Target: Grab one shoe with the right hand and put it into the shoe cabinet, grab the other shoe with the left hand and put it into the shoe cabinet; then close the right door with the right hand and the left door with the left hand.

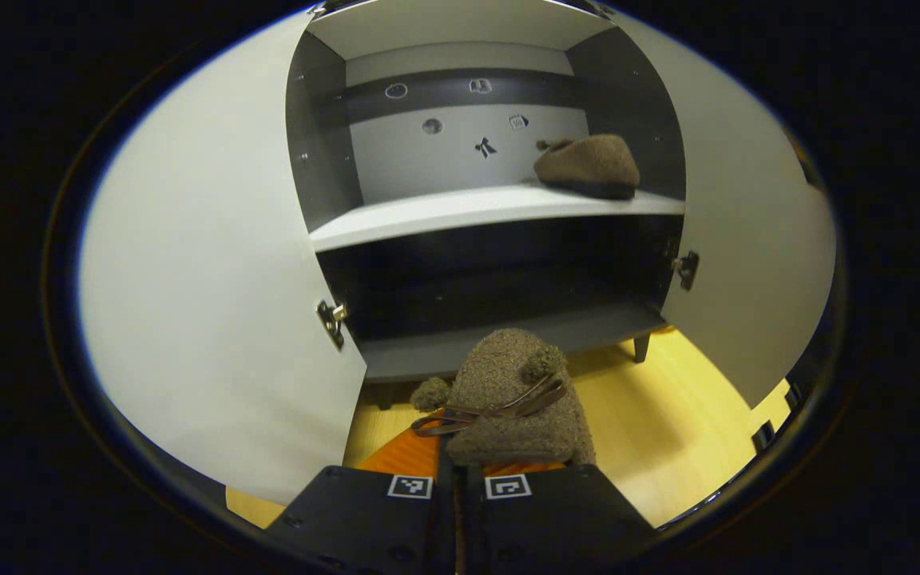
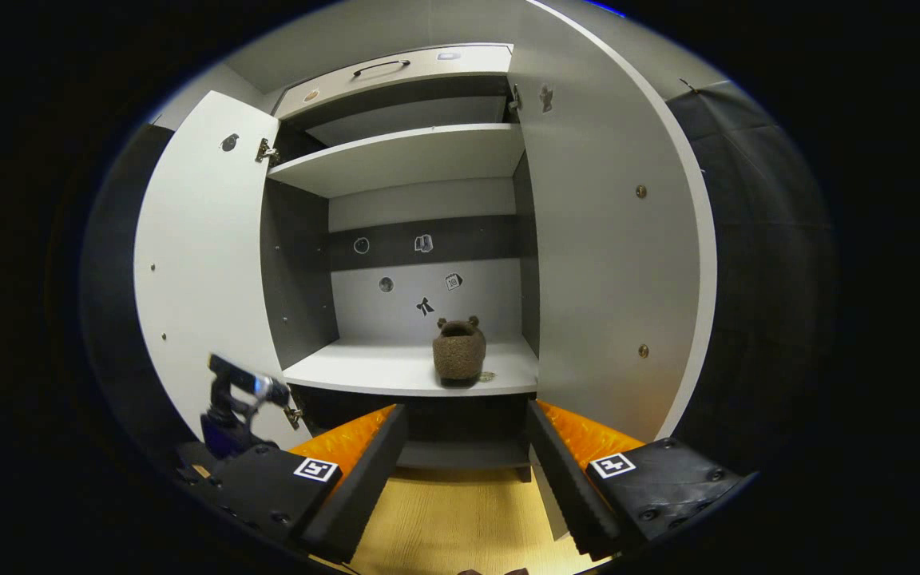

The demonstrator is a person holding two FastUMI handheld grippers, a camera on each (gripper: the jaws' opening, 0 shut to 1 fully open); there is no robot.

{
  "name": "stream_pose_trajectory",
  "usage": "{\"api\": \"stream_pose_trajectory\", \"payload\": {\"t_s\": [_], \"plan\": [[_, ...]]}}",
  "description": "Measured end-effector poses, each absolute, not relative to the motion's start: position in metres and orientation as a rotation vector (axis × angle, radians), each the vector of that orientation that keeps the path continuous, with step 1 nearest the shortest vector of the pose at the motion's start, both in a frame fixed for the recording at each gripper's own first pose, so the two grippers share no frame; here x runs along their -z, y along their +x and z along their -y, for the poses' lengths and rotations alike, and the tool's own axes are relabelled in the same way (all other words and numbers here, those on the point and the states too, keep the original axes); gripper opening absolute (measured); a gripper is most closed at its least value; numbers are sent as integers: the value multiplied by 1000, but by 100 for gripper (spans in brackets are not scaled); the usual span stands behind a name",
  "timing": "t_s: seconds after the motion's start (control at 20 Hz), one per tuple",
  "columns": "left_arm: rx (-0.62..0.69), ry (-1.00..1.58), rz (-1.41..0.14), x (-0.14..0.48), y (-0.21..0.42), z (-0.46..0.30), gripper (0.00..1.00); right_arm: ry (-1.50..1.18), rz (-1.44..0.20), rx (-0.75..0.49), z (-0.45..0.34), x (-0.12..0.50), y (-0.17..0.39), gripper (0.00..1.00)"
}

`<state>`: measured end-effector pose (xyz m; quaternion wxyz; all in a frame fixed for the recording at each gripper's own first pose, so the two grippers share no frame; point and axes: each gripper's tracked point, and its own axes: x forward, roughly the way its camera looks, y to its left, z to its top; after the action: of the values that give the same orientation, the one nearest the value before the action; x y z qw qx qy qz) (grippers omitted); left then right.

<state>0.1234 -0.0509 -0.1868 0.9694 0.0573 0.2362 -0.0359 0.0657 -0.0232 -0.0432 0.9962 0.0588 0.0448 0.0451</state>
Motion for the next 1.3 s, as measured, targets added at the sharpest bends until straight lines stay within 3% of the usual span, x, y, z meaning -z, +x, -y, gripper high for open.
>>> {"api": "stream_pose_trajectory", "payload": {"t_s": [0.35,0.65,0.95,1.3], "plan": [[70,-1,-343,54,168,64,10,115,-69,-97,40,46,64,98],[5,-48,-287,-11,242,43,10,97,-60,-102,50,54,56,98],[-39,1,-329,-11,340,30,10,86,-63,-95,62,59,49,99],[-68,-28,-458,36,417,37,10,78,-58,-100,66,56,35,98]]}}
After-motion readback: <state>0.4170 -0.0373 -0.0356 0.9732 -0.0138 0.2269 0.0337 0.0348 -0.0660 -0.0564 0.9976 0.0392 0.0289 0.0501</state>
